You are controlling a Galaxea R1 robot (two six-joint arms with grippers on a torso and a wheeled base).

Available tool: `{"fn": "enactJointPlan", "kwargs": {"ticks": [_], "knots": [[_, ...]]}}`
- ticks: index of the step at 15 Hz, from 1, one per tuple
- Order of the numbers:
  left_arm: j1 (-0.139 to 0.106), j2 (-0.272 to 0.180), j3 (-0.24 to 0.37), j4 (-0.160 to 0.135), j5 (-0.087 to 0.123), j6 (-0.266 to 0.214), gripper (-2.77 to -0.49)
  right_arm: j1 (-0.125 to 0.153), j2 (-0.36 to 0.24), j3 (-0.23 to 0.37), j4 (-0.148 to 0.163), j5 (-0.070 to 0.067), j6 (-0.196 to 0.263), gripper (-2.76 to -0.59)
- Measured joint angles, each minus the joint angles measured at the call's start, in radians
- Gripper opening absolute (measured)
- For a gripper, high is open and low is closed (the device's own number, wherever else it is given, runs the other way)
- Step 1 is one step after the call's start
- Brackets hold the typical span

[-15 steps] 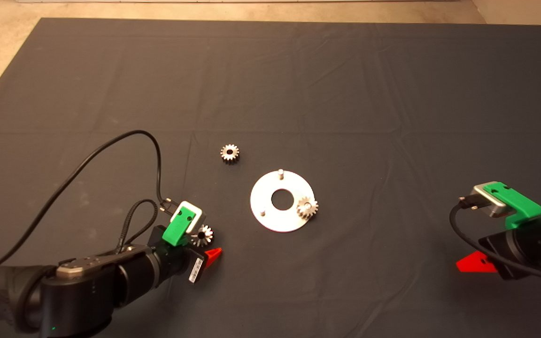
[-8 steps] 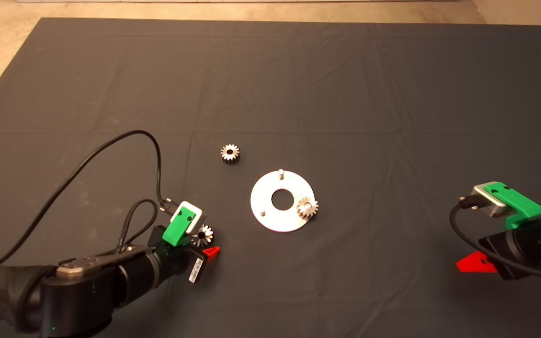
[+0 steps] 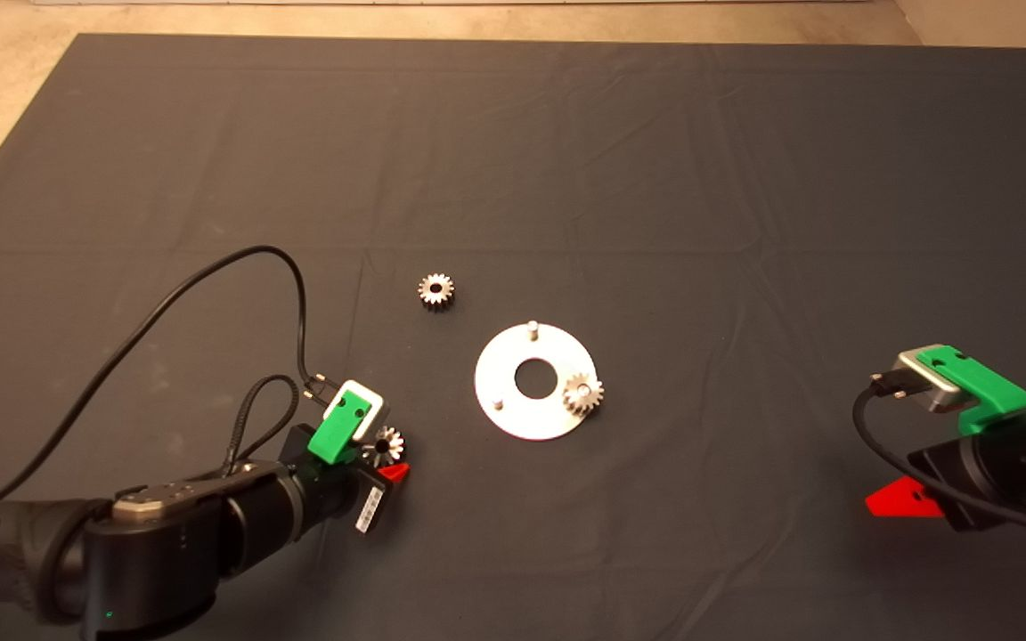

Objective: Install three planetary gears onto the carrier pins

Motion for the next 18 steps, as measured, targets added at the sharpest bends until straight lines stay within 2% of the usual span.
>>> {"fn": "enactJointPlan", "kwargs": {"ticks": [1,4,6,8,9,18], "knots": [[0.0,0.0,-0.001,0.0,0.0,0.0,-2.02,0.0,0.0,0.0,0.0,0.0,0.0,-1.58],[-0.003,0.0,-0.001,-0.01,0.0,0.023,-2.02,0.0,0.0,0.0,0.0,0.0,0.0,-1.58],[-0.011,0.0,-0.002,-0.036,0.0,0.043,-2.17,0.0,0.0,0.0,0.0,0.0,0.0,-1.58],[-0.03,0.002,-0.002,-0.071,0.0,0.053,-2.17,0.0,0.0,0.0,0.0,0.0,0.0,-1.58],[-0.036,0.003,-0.001,-0.077,0.0,0.059,-2.17,0.0,0.0,0.0,0.0,0.0,0.0,-1.58],[-0.039,0.003,-0.002,-0.081,0.001,0.067,-2.29,0.0,0.0,0.0,0.001,0.0,0.0,-1.58]]}}
